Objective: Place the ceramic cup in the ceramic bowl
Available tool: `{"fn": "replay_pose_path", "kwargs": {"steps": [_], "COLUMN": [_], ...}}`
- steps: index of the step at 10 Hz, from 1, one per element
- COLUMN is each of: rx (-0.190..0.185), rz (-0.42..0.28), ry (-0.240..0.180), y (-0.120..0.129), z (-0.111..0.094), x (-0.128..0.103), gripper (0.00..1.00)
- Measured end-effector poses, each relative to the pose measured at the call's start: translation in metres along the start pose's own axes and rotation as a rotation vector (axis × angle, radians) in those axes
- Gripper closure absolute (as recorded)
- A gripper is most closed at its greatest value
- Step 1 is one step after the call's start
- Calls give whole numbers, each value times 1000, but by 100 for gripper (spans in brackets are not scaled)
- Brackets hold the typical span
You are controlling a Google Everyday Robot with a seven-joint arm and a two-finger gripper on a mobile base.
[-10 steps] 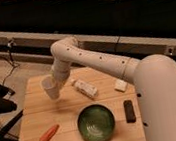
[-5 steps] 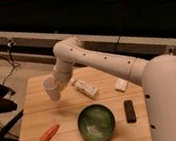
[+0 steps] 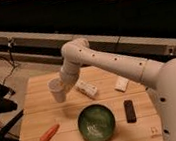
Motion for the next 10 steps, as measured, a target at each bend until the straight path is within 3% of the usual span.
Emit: {"fn": "replay_pose_path", "kwargs": {"steps": [10], "rx": [13], "rz": [38], "ry": [-25], "y": [46], "z": [-16], "x": [-1], "gripper": [100]}}
